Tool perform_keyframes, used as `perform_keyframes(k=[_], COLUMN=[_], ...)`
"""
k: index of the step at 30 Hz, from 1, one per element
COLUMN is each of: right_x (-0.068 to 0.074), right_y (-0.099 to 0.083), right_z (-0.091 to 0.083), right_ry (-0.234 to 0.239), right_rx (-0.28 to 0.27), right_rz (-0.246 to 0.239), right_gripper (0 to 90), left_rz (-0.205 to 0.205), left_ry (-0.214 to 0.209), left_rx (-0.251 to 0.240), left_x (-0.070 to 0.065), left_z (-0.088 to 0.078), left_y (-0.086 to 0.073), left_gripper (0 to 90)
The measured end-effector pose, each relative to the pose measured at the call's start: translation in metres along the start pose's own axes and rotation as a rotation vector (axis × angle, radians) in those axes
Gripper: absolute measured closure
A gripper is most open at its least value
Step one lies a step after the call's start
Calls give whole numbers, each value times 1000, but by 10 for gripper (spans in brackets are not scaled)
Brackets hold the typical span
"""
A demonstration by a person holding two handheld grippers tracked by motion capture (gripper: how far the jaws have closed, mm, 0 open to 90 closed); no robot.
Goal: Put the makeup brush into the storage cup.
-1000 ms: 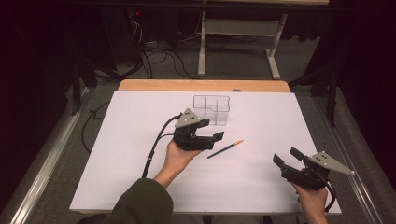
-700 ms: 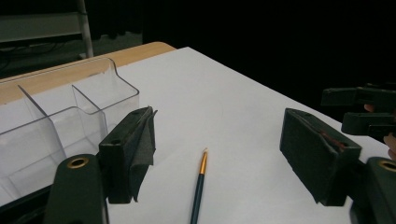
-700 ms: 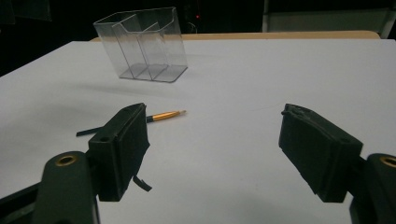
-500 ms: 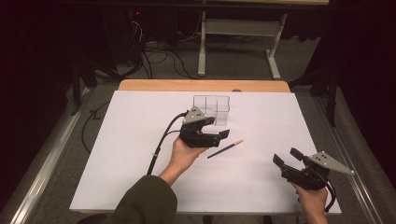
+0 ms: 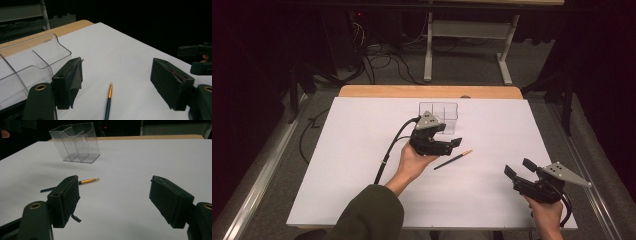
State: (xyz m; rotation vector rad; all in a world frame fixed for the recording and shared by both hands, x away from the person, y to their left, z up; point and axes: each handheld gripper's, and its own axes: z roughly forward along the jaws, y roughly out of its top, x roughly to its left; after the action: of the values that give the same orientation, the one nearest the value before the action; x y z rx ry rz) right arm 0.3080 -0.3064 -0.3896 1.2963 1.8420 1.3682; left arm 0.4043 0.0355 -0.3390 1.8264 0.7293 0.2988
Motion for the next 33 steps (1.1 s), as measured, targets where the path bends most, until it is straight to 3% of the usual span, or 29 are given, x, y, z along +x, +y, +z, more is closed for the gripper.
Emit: perform_keyframes(k=[13,24,33], right_x=[0,-1,0], right_y=[0,0,0], right_z=[-1,-1,0], right_ry=[-1,-4,-5], right_rx=[-1,3,11], right_rz=[-1,-4,-3], right_gripper=[255,256,258], left_rz=[62,67,100], left_ry=[24,45,53], left_rx=[141,248,341], left_x=[-4,-2,-3], left_z=[8,15,22], left_y=[8,13,15], left_gripper=[313,324,339])
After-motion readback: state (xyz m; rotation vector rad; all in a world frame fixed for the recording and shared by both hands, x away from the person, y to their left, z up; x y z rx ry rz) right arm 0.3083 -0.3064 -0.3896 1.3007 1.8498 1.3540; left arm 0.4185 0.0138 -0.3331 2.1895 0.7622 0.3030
